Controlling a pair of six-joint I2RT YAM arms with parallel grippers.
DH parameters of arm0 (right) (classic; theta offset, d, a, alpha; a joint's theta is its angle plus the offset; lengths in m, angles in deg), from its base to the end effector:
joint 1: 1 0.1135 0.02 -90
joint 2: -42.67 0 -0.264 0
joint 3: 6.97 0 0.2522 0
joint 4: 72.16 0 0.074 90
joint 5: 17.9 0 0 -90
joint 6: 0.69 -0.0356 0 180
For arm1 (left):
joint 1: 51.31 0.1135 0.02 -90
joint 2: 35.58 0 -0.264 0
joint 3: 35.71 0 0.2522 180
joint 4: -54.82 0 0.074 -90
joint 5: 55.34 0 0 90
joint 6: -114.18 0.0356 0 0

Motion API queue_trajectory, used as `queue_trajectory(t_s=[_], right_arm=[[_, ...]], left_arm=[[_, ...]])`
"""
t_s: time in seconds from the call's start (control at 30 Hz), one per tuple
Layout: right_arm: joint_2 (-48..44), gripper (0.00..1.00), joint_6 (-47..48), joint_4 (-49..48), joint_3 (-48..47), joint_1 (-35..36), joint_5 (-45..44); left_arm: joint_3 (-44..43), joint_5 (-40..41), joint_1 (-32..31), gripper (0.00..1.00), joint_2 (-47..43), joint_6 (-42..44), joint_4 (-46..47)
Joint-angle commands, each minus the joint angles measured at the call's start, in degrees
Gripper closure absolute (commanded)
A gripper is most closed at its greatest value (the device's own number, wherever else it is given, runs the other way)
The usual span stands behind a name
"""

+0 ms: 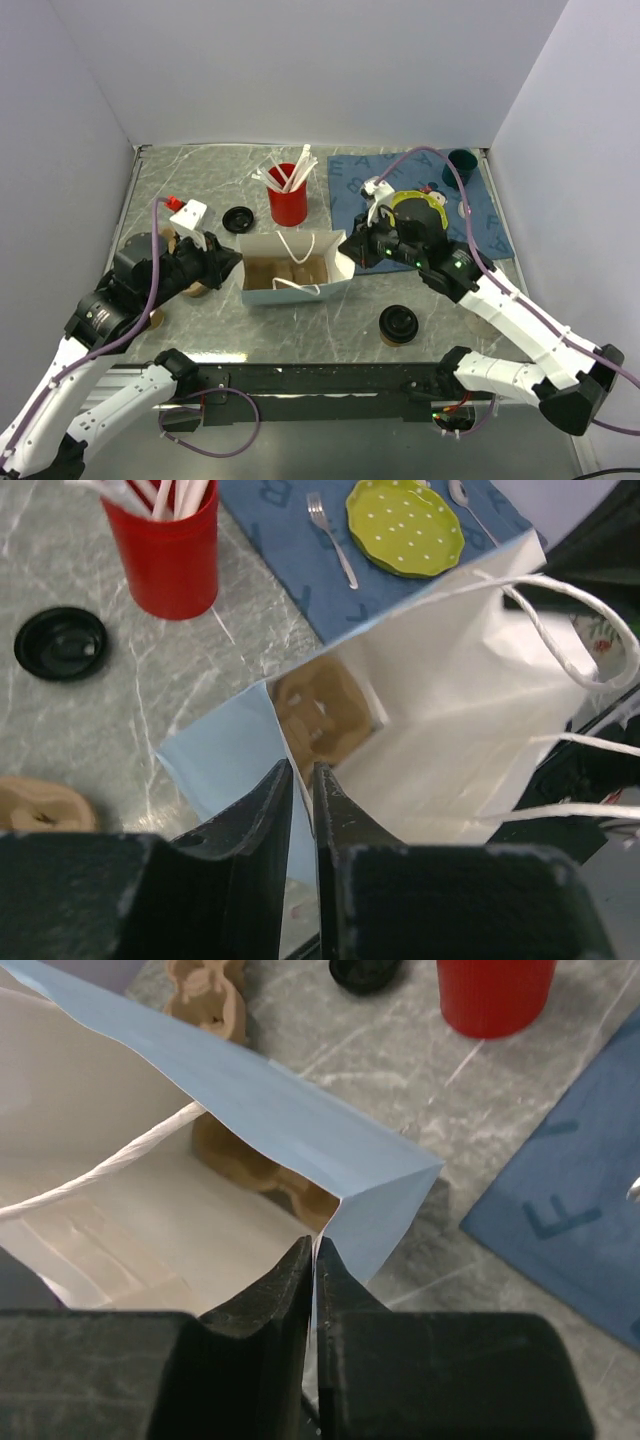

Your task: Pack the takeout coffee

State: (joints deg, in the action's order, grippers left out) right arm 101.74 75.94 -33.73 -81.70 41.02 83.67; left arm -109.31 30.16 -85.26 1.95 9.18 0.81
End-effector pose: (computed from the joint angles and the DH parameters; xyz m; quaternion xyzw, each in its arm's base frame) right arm 0.1643 0.1576 0.3659 -0.2591 0.7890 0.3303 0.4487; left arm 0.0969 -0.0686 0.3891 0.1558 0.7933 -0.2724 0.5218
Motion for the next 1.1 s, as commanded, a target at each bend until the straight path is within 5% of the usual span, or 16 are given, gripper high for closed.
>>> queue_trajectory(t_s=[0.0,0.27,0.5,0.77,0.93,1.07], right_arm=[[2.36,0.85,-5.61,7.58,-5.73,0.08,-0.68],[7.29,0.59,-11.5,22.87,-20.31,0.08,-6.73],[6.59,0.44,-18.62,40.44,-28.5,-0.45,-16.39],[0.0,0.25,-26.44,48.89,-14.63,-0.45,-17.9],[-1.94,0.21,-29.34,45.65,-4.01,-0.53,-15.79],[-1.76,0.14,-29.35,45.21,0.67,-0.45,-16.49]], left_arm=[[-3.18,4.4,0.03,0.8,3.15,-10.12,-1.67],[-6.0,7.31,0.12,0.68,9.04,-12.51,-8.09],[-11.26,9.67,0.12,0.42,10.97,-15.31,-12.3],[-16.7,9.15,0.12,0.23,9.84,-15.85,-15.56],[-20.5,14.51,0.12,0.08,12.47,-19.18,-23.19],[-20.32,14.25,0.12,0.05,14.93,-20.5,-27.68]])
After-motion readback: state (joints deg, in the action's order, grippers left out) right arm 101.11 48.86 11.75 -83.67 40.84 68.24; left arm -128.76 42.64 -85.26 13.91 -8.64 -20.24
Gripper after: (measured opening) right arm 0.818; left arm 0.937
